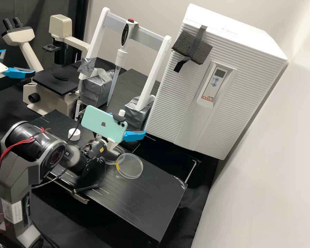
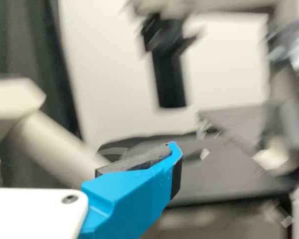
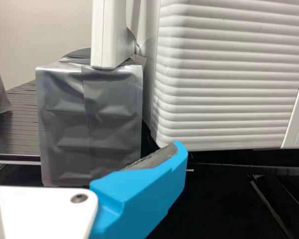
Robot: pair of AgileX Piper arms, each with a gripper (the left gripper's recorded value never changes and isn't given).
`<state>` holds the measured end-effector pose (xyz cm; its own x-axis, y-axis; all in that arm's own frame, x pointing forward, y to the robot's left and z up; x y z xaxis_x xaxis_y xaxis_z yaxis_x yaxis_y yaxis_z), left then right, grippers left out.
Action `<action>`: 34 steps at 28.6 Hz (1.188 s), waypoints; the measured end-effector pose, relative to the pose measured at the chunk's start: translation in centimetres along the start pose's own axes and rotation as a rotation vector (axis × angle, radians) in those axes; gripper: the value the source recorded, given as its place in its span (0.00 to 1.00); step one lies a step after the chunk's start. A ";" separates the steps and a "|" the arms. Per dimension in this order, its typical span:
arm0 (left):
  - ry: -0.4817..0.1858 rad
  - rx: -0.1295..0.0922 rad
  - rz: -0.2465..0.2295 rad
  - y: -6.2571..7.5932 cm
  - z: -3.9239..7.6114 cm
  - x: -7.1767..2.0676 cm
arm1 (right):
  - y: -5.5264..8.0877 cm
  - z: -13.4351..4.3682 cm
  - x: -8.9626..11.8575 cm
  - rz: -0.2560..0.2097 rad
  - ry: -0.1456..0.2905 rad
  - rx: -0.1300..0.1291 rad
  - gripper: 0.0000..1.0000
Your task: Use the pipette
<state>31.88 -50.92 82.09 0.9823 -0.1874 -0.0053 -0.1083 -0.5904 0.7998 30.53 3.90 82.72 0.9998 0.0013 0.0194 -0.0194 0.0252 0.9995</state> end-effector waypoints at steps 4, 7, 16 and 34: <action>-0.115 -0.002 0.082 2.4 3.0 1.06 | 0.0 0.0 0.0 0.000 0.000 0.000 1.00; -0.199 -0.005 0.136 4.0 5.1 1.63 | 0.0 0.0 0.0 0.000 0.000 0.000 1.00; -0.328 -0.016 0.178 5.8 7.9 2.04 | 3.6 -2.9 -3.2 0.074 0.110 0.034 1.00; -0.424 -0.179 0.085 5.3 8.6 1.83 | 8.1 -12.3 -2.9 0.081 0.277 0.138 1.00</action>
<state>31.79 -61.15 81.11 0.8175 -0.5560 -0.1502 -0.1215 -0.4214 0.8987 27.48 16.42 90.45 0.9565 0.2701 0.1108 -0.0802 -0.1219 0.9893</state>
